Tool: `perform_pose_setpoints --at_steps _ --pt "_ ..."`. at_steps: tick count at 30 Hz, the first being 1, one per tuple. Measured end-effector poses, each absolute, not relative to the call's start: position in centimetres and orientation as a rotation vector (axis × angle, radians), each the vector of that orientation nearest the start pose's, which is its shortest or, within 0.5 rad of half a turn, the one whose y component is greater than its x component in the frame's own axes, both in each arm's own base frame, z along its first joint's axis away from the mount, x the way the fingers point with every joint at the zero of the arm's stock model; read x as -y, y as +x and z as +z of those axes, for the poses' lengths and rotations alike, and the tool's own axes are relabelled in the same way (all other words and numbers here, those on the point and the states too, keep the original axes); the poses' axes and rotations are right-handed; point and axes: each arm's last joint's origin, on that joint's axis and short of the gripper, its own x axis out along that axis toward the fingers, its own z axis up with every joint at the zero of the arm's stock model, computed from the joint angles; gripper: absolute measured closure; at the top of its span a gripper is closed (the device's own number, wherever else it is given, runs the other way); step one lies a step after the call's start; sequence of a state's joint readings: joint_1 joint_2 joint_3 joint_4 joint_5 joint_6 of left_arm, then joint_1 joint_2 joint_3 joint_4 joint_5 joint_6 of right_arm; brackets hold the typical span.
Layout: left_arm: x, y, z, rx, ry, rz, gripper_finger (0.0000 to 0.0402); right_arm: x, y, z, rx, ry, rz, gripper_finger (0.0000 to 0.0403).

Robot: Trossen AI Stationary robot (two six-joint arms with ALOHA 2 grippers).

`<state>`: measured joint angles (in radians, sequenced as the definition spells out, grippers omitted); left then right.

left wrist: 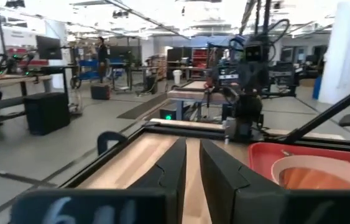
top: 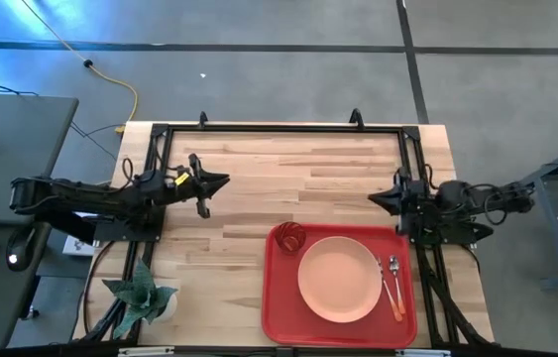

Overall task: Pick and place plate/cup/fork/spoon on tray
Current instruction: Return to Home Position

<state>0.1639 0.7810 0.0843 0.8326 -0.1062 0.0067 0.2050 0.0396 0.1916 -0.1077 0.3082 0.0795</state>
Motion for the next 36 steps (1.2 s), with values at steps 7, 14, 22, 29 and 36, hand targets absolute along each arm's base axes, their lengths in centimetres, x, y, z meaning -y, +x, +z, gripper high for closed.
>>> perform_pose_setpoints --at_steps 7,14,22,29,36 --pt "-3.1 13.4 18.7 0.21 0.029 0.259 0.04 -1.0 9.0 19.1 0.071 0.115 -0.095 0.0403" --pt "-3.4 13.0 18.1 0.152 0.009 0.152 0.0401 -0.7 9.6 17.6 0.103 0.146 -0.135 0.0403" --pt "-3.2 13.0 16.2 -0.051 0.02 0.132 0.0399 -0.5 9.8 17.0 0.044 0.191 -0.112 0.0403" --pt "-3.1 12.0 17.9 0.097 0.039 0.136 0.0399 -0.5 9.8 16.9 0.038 0.164 -0.111 0.0403" --pt "-2.7 10.3 18.2 0.135 0.073 0.101 0.0399 -0.4 9.8 17.0 0.042 0.155 -0.151 0.0403"
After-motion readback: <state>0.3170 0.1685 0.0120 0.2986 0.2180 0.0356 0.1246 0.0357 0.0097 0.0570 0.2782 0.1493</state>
